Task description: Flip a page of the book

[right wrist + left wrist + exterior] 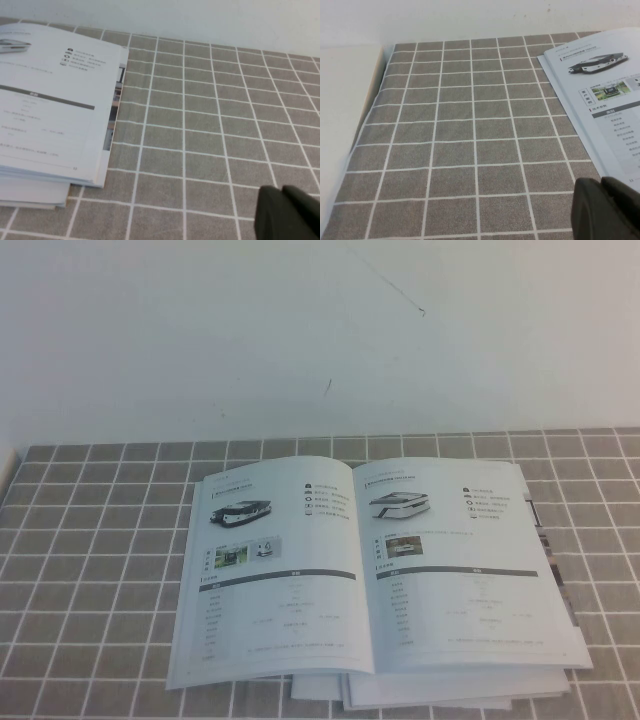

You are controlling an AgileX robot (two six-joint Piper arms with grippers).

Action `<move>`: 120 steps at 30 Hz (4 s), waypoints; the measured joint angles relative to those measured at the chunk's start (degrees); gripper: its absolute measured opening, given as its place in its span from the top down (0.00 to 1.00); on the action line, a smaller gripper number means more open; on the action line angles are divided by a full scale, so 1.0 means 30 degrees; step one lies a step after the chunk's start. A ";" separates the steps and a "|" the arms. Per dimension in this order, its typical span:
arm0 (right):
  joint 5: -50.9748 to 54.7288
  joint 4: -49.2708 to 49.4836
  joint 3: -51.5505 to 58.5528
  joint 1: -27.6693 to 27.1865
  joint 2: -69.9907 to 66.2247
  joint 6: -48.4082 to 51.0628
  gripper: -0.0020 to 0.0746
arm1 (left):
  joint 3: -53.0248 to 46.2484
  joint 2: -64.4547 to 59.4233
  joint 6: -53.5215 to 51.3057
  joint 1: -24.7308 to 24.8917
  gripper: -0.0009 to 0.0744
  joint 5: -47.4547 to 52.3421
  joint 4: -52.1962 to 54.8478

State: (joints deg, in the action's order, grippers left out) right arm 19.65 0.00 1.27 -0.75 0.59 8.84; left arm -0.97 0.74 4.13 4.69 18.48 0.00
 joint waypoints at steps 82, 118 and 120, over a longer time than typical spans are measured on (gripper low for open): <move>-1.6771 -0.1364 -0.1016 0.0000 0.0031 -0.1570 0.98 | -0.0016 0.0045 -0.1185 0.0000 0.99 -2.1483 -0.0317; 0.4995 1.2860 -1.5201 0.0000 -2.2669 1.2942 0.98 | 1.6919 -2.2466 -1.1109 0.0000 0.99 0.3727 -1.3803; 0.4873 1.4571 -1.5201 0.0000 -2.3737 1.4609 0.98 | 1.7786 -2.4745 -1.3807 0.0032 0.99 0.4132 -1.6652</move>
State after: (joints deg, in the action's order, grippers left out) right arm 34.27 43.71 -44.34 -0.75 -70.62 52.67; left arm 52.39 -73.49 -37.29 4.79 30.88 -49.96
